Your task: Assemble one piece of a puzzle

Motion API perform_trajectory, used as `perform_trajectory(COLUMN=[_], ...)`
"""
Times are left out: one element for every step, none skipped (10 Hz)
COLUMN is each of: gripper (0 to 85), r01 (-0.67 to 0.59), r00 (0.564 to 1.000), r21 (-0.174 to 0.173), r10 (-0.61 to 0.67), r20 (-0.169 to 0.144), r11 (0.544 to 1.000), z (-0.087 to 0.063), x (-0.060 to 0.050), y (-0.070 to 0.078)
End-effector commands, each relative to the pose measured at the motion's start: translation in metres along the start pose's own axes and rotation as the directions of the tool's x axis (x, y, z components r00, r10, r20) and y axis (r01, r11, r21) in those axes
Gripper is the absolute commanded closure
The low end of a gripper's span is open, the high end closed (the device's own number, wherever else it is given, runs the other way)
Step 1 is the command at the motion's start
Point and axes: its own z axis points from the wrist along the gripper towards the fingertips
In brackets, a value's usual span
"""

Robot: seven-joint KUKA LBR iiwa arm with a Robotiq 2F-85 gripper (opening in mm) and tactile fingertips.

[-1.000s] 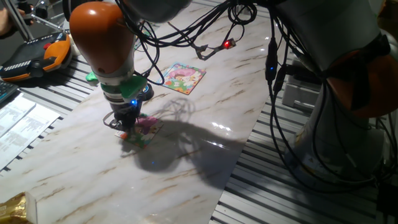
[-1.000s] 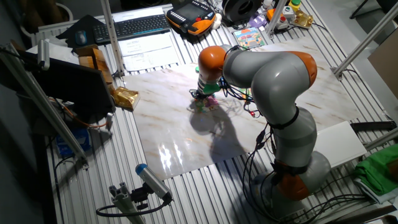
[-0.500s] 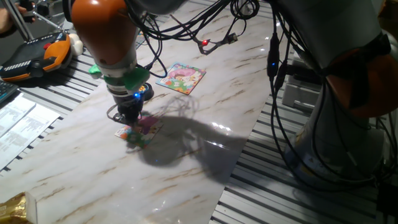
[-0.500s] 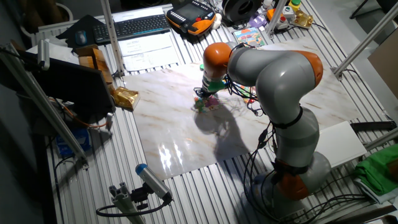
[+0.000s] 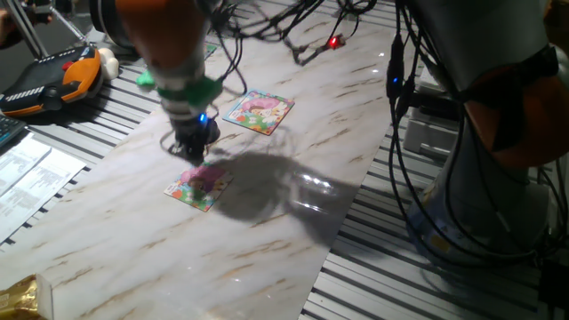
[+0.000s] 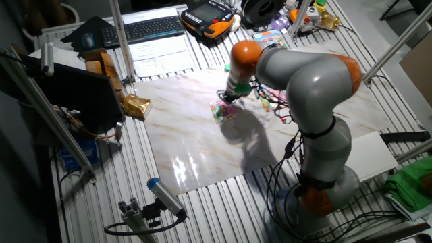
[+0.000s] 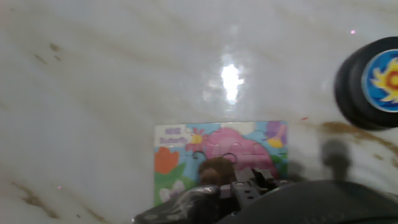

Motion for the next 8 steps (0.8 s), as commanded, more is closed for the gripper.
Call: perform_trajectory(gripper=[84.3, 84.3, 84.3, 84.3, 84.3, 84.3, 84.3, 84.3], r01=[0.004, 0.007, 0.013, 0.011, 0.011, 0.016, 0.019, 0.016], r00=[1.0, 1.0, 1.0, 1.0, 1.0, 1.0, 1.0, 1.0], r21=[0.007, 0.018, 0.027, 0.03, 0.045, 0.053, 0.051, 0.052], r10=[-0.004, -0.007, -0.012, -0.011, -0.01, -0.015, -0.018, -0.015], r20=[-0.003, -0.007, -0.008, -0.01, -0.011, -0.012, -0.012, -0.012], r11=[1.0, 1.0, 1.0, 0.999, 0.999, 0.998, 0.998, 0.999], z=[-0.011, -0.022, -0.034, -0.046, -0.059, -0.066, -0.071, -0.076], x=[-0.002, -0.004, -0.005, -0.005, -0.005, -0.003, -0.001, 0.0], y=[-0.012, -0.023, -0.035, -0.046, -0.057, -0.064, -0.07, -0.074])
